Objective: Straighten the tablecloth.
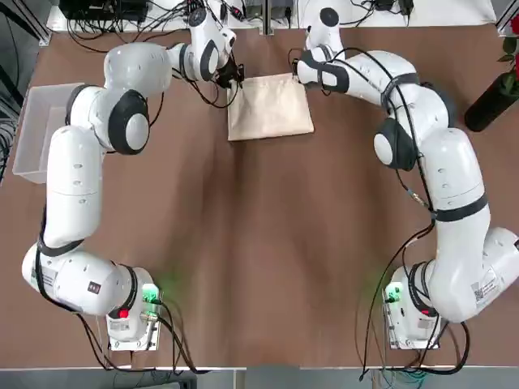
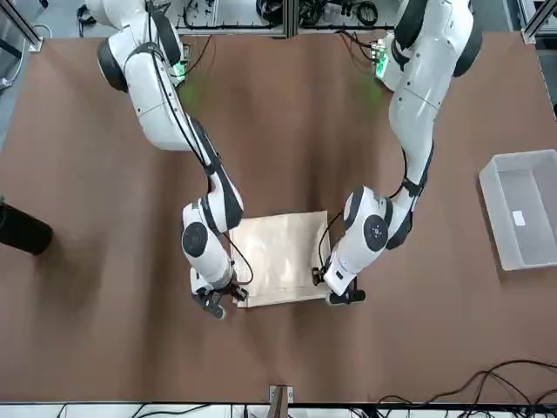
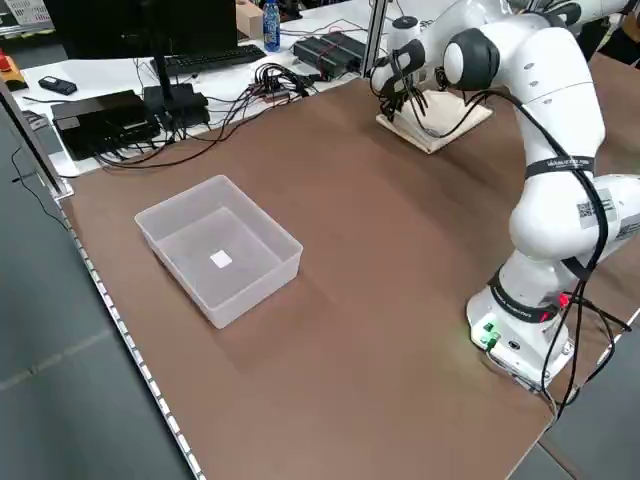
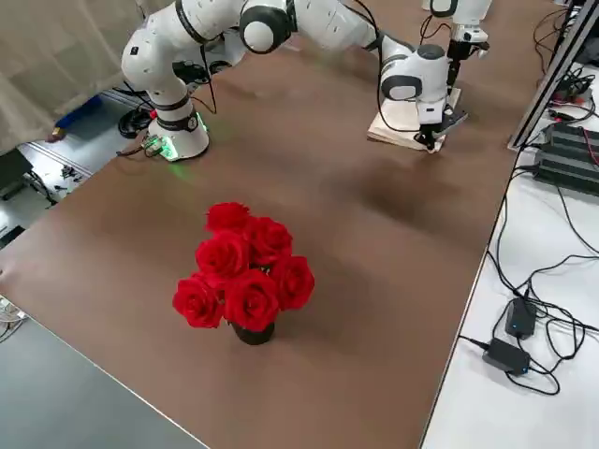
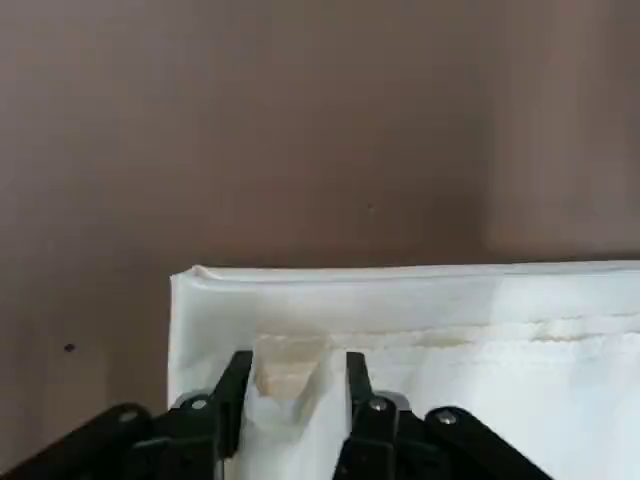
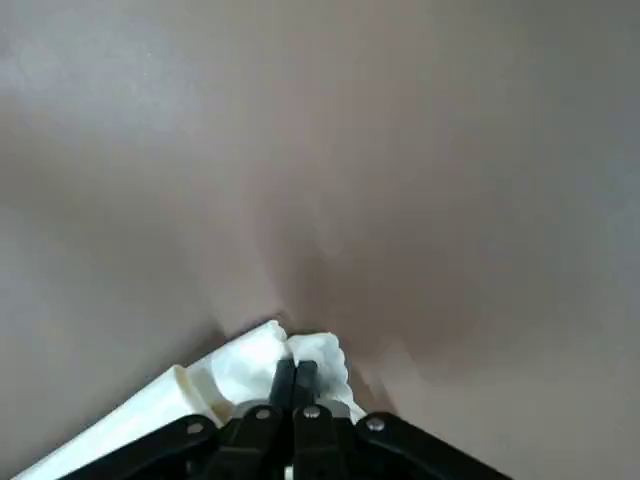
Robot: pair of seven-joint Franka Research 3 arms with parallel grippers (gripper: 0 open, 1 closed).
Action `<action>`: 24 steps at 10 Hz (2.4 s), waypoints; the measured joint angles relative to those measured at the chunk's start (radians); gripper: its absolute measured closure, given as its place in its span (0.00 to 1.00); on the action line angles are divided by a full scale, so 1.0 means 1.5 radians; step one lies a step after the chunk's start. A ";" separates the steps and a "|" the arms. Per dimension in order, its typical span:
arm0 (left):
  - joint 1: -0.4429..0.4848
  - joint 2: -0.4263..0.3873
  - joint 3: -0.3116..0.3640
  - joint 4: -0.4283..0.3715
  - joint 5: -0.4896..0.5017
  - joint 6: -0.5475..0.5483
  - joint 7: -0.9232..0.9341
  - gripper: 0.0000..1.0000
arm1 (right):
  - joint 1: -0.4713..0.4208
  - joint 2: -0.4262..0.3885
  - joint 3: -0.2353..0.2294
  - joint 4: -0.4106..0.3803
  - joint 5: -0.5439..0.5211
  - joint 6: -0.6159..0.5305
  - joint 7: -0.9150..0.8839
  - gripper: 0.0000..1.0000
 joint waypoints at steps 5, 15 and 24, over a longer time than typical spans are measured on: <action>-0.005 0.000 0.003 0.005 0.010 0.001 -0.002 0.96 | 0.000 0.000 0.000 0.000 0.000 0.000 -0.006 0.99; -0.070 -0.038 -0.013 -0.048 0.015 -0.002 -0.001 0.97 | 0.000 0.000 0.000 0.000 0.000 0.000 -0.012 0.99; -0.086 -0.107 -0.091 -0.124 0.015 -0.262 0.004 0.97 | -0.001 0.000 0.000 0.000 0.000 -0.001 -0.013 0.99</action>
